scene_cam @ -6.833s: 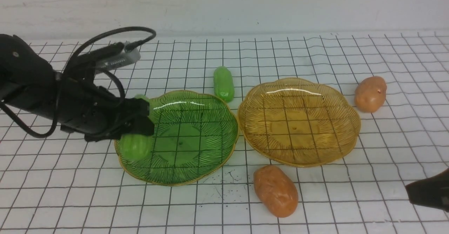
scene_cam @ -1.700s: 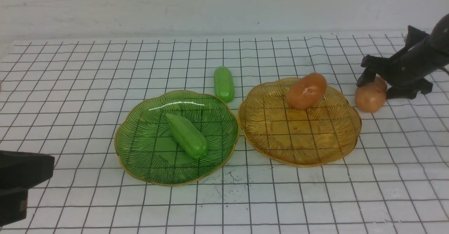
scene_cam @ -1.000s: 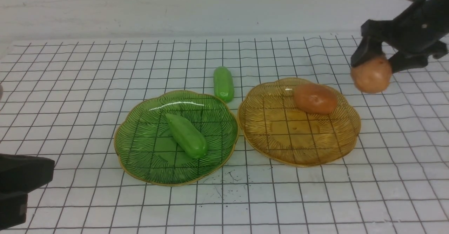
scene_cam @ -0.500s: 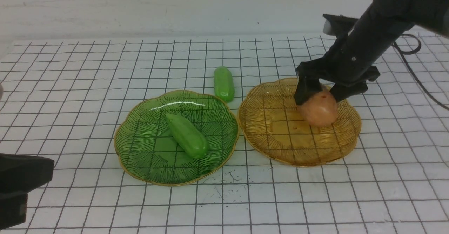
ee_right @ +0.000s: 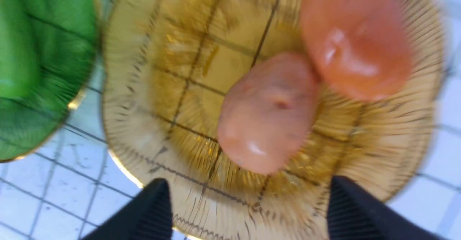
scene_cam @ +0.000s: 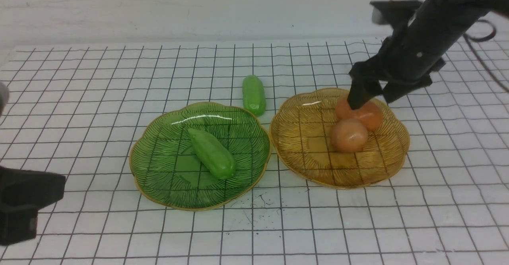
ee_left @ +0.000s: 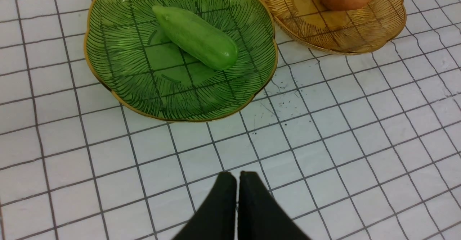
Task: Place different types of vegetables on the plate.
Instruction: 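Put the potatoes from the left side into the left plate with the left gripper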
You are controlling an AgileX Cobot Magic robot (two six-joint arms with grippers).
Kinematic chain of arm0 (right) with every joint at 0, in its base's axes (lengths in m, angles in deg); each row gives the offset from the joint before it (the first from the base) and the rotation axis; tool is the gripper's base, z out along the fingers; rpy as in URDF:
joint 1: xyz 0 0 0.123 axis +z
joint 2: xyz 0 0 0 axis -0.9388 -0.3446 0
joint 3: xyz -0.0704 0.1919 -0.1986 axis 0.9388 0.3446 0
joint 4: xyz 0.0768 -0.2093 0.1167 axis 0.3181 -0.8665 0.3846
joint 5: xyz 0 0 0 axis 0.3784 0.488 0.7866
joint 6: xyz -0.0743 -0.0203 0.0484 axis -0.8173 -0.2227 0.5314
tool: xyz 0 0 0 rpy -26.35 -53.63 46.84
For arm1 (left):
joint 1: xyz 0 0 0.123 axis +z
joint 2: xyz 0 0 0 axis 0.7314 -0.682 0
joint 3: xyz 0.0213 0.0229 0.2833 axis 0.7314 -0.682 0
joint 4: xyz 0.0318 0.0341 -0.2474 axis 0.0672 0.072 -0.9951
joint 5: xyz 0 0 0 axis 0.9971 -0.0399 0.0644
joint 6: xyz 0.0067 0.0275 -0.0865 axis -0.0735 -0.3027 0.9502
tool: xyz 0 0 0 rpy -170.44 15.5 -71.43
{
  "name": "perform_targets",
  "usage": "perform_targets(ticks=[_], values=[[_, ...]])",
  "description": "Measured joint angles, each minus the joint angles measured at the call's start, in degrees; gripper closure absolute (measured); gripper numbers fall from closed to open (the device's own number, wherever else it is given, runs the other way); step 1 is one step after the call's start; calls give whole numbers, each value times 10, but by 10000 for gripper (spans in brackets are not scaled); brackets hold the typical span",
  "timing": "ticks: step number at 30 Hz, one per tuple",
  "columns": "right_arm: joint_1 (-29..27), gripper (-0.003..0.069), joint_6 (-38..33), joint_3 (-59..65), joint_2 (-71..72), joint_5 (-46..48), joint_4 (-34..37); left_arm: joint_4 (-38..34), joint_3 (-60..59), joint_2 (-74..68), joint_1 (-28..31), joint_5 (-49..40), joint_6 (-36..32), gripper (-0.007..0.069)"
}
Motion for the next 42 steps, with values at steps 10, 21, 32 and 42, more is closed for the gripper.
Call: perform_targets(ticks=[10,21,32,42], values=[[0,488,-14,0,194,13,40,0,123,-203,0,-25,5,632],[0,671,-36,0,355,22,104,76,303,-392,-129,-39,78,632],[0,673,-53,164,542,23,93,151,627,-660,-171,-105,115,631],[0,674,-66,319,637,-55,78,218,772,-829,-171,-76,120,510]])
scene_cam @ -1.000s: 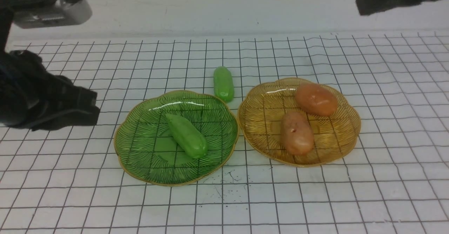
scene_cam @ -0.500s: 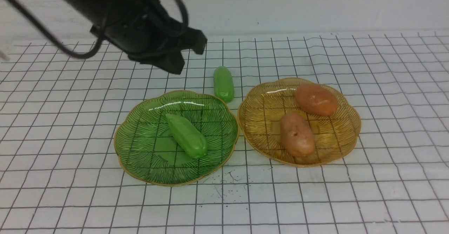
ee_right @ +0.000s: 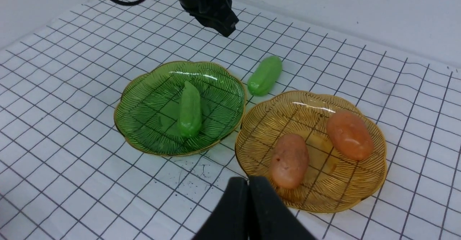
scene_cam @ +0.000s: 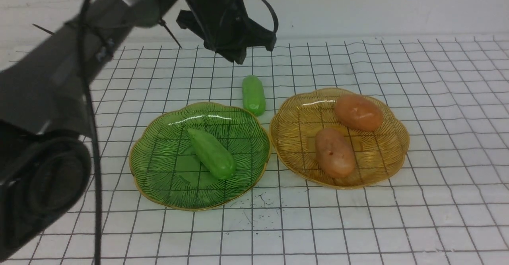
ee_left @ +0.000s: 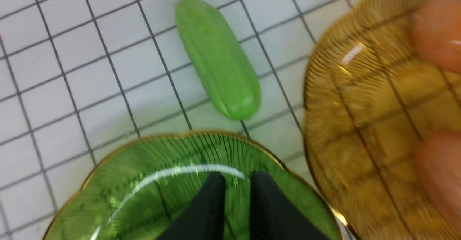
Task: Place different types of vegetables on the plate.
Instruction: 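Put the potatoes from the left side into the left plate with the left gripper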
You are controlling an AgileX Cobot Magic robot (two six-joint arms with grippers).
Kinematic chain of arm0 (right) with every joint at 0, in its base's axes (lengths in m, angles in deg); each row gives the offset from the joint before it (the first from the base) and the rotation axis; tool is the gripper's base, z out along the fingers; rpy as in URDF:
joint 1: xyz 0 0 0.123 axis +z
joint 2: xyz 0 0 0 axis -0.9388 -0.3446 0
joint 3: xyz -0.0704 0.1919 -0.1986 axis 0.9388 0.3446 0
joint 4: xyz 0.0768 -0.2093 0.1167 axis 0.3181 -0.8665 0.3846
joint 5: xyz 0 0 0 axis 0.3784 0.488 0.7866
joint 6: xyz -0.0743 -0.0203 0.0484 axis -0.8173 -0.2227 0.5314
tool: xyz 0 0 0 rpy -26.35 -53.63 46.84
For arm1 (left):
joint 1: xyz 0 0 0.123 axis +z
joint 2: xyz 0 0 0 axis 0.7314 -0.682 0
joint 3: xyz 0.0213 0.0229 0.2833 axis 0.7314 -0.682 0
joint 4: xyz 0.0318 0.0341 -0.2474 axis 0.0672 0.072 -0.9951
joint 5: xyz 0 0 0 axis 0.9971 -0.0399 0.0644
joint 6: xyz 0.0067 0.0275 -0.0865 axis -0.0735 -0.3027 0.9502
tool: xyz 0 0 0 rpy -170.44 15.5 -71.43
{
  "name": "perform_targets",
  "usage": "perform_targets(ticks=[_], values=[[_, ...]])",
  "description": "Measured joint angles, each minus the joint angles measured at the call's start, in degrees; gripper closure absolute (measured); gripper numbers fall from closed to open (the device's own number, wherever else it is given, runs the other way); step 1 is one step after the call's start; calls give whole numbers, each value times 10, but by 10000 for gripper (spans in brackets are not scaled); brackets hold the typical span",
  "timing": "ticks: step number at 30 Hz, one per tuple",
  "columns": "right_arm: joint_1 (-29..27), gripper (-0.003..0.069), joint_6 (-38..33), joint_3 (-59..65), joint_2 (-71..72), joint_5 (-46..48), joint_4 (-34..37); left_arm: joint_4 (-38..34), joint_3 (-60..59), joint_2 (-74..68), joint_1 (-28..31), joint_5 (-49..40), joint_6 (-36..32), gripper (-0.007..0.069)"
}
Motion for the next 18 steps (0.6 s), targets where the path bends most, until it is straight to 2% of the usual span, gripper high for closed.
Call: perform_targets(ticks=[8,13,18], values=[[0,674,-26,92,5,-18,23,4,20,-117,0,116,58,197],[0,674,-41,119,4,-28,54,16,20,-144,0,169,65,130],[0,674,-51,127,4,-25,62,44,20,-166,0,194,70,125]])
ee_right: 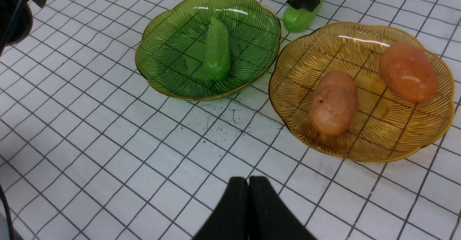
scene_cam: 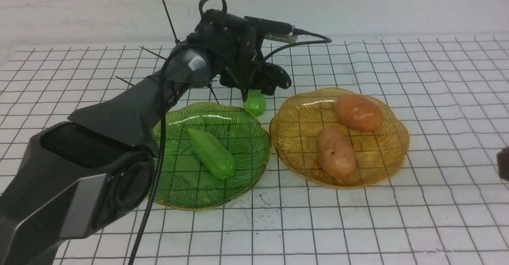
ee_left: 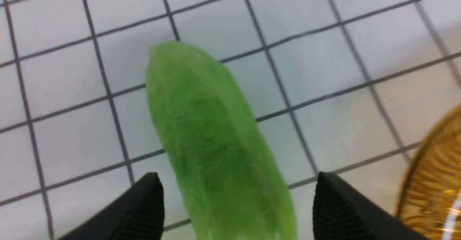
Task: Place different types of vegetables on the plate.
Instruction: 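Put the potatoes from the left side into the left plate with the left gripper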
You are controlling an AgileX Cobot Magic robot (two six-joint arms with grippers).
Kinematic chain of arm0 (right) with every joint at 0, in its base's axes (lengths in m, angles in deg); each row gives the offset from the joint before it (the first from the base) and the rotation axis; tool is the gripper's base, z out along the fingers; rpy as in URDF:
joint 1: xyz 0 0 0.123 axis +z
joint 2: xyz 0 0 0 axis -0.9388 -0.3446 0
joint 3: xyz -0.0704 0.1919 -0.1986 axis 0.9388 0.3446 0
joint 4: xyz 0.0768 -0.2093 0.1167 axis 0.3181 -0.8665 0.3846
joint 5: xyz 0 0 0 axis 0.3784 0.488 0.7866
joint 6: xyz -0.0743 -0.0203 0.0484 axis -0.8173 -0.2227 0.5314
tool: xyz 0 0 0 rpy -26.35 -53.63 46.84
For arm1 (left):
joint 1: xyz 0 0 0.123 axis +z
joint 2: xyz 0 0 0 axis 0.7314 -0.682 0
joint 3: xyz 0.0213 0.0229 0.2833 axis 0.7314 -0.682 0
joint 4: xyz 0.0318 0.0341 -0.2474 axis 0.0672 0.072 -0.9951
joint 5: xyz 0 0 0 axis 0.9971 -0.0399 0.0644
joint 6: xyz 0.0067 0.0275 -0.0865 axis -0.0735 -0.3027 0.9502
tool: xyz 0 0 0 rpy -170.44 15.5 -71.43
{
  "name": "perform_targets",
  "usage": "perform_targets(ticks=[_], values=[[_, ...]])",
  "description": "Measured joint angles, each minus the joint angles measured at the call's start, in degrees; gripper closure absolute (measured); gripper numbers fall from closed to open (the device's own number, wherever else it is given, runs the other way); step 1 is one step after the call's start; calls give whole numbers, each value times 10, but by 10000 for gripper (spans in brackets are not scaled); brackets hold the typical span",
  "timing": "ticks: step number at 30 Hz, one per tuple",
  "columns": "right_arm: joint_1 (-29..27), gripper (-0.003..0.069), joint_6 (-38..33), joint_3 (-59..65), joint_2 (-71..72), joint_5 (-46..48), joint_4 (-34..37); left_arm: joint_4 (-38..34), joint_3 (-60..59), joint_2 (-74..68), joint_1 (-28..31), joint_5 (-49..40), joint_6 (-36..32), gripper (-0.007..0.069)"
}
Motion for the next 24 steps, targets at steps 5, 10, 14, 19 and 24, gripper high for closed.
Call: perform_targets(ticks=[5,10,14,19,24], values=[[0,674,-9,1,0,4,1,13,0,-12,0,1,0,125],[0,674,-12,1,0,7,1,1,0,-15,0,1,0,125],[0,674,-13,1,0,13,1,-8,0,-22,0,1,0,130],[0,674,-16,1,0,13,1,-10,0,-26,0,-2,0,202],[0,674,-18,1,0,14,2,-9,3,-26,0,-6,0,230]])
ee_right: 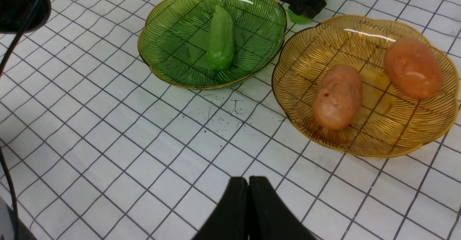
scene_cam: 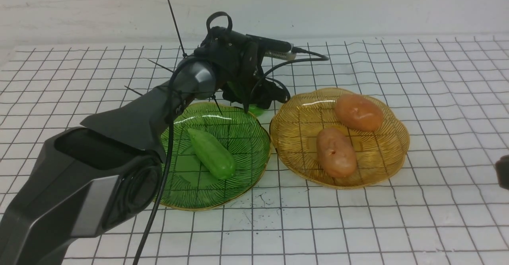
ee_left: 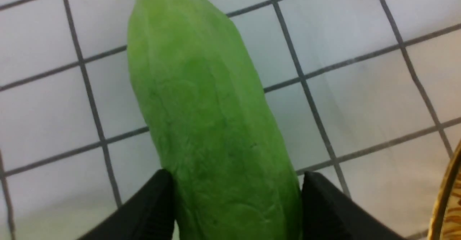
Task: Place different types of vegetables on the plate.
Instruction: 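Put the potatoes from the left side into the left plate with the left gripper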
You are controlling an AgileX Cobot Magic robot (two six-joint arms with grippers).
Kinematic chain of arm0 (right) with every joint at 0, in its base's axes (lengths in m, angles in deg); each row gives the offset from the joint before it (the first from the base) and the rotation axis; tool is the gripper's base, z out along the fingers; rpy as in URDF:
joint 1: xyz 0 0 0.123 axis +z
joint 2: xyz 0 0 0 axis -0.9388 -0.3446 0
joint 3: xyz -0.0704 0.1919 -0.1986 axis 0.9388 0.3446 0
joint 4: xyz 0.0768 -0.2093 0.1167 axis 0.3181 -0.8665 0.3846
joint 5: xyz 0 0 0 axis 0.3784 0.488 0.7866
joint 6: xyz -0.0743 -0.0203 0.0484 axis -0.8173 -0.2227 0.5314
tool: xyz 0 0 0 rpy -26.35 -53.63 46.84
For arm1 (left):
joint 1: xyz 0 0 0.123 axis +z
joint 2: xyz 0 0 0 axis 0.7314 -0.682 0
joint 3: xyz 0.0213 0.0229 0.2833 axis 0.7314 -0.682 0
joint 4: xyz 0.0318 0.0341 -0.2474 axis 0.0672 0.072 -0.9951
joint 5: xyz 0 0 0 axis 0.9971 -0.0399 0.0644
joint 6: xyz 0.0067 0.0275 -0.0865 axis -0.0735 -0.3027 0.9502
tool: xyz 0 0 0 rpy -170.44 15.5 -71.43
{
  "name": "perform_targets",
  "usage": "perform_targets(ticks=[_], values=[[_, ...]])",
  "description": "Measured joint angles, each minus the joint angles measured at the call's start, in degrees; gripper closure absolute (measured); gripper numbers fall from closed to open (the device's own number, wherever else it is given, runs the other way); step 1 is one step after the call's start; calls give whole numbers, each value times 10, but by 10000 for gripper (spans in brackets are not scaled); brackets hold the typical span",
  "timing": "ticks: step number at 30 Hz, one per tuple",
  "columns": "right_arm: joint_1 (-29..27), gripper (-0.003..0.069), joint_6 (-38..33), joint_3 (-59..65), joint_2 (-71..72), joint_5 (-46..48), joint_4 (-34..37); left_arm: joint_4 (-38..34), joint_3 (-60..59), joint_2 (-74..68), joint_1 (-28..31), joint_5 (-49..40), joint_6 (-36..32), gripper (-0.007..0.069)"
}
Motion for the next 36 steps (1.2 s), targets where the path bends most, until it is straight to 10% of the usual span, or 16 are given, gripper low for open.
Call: perform_targets(ticks=[23,36], values=[[0,674,-41,0,0,-34,113,-41,161,141,-12,-224,-53,230],[0,674,-66,0,0,-37,145,-8,-244,387,22,-223,-25,230]])
